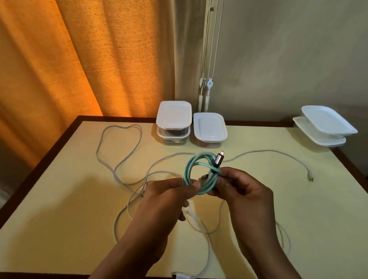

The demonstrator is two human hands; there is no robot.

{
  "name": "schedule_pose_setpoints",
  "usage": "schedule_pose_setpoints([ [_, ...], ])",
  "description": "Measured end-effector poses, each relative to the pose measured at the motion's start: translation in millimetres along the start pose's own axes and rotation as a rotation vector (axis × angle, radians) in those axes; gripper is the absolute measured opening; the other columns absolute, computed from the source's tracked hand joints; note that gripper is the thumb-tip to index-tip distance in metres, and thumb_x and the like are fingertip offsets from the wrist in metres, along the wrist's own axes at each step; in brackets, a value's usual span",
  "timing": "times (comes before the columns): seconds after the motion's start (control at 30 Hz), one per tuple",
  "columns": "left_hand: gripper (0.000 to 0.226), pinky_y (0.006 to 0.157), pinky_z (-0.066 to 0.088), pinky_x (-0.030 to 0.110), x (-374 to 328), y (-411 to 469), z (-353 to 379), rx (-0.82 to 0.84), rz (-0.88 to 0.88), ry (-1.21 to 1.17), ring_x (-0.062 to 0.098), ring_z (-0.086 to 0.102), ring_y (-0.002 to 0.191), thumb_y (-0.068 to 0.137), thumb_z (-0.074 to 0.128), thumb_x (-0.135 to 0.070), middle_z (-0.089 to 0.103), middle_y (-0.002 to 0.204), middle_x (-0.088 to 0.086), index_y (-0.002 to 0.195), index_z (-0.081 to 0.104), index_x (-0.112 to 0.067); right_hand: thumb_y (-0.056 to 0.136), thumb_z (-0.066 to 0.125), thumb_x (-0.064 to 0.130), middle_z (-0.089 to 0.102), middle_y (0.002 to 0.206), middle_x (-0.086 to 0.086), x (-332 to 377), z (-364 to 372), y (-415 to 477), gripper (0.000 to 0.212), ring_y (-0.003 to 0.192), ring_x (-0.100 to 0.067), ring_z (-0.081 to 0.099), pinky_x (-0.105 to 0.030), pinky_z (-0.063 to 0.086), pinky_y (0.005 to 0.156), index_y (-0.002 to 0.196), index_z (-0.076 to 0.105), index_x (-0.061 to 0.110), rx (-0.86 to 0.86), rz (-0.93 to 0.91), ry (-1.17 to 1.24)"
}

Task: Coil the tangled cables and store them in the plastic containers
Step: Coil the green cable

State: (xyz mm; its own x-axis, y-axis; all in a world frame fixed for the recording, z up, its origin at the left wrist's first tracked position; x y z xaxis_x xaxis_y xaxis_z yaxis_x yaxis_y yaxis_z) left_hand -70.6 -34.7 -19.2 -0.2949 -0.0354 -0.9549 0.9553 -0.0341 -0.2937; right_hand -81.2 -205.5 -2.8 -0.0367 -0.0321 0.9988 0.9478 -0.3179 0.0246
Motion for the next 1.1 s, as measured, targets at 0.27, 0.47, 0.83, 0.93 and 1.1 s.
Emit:
schedule_pose_setpoints([
  [0.27, 0.031, 0.064, 0.042, 0.037, 1, 9, 2, 0.077, 0.005, 0.015, 0.022, 0.051, 0.062, 0.097, 0.069, -0.025, 0.057, 0.065, 0.008, 0.088, 0.074, 0.004, 0.096, 0.065, 0.011, 0.075, 0.085, 0.016, 11, 2, -2, 0.024, 0.078, 0.004, 0.067, -0.011, 0.05, 0.068, 0.108, 0.074, 0.029, 0.255, -0.047, -0.144],
  [0.47, 0.027, 0.06, 0.044, 0.031, 5, 15, 20, 0.139, 0.005, 0.11, 0.015, 0.054, 0.061, 0.099, 0.066, -0.029, 0.061, 0.065, 0.002, 0.094, 0.074, -0.004, 0.094, 0.069, 0.027, 0.06, 0.059, 0.009, -2, -12, 12, 0.012, 0.052, -0.005, 0.052, -0.016, 0.042, 0.055, 0.089, 0.075, 0.017, 0.165, 0.018, -0.169],
  [0.83, 0.027, 0.052, 0.035, 0.027, 27, 62, 97, 0.233, -0.034, 0.339, 0.021, 0.05, 0.066, 0.097, 0.068, -0.03, 0.065, 0.072, 0.008, 0.091, 0.074, -0.004, 0.09, 0.076, 0.026, 0.06, 0.049, 0.009, -45, -100, 57, 0.019, 0.041, 0.0, 0.045, -0.026, 0.036, 0.056, 0.079, 0.078, 0.011, 0.008, 0.266, -0.247],
  [0.93, 0.032, 0.049, 0.036, 0.025, 36, 80, 135, 0.273, -0.038, 0.46, 0.021, 0.051, 0.061, 0.097, 0.067, -0.034, 0.069, 0.07, 0.017, 0.084, 0.076, -0.006, 0.089, 0.077, 0.028, 0.073, 0.065, -0.004, -57, -134, 71, 0.022, 0.044, -0.006, 0.05, -0.029, 0.037, 0.055, 0.074, 0.078, 0.012, -0.056, 0.286, -0.331],
  [1.1, 0.043, 0.042, 0.04, 0.022, 42, 107, 189, 0.213, -0.043, 0.517, 0.016, 0.056, 0.048, 0.095, 0.068, -0.048, 0.076, 0.072, 0.009, 0.081, 0.075, -0.008, 0.085, 0.08, 0.028, 0.074, 0.066, -0.004, -77, -177, 96, 0.023, 0.058, -0.016, 0.059, -0.033, 0.043, 0.063, 0.072, 0.077, 0.01, -0.187, 0.342, -0.348],
])
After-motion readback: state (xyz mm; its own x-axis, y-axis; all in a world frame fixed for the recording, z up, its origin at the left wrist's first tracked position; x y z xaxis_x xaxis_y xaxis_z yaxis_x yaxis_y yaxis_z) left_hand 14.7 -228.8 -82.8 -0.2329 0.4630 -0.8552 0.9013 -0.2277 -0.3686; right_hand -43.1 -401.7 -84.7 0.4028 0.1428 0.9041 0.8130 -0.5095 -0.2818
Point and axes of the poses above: each hand's wrist, its own y-axis towards the middle knuckle, its own z-axis out of the palm, x = y × z, the point moved 7 cm from there along y, towards the middle knuckle
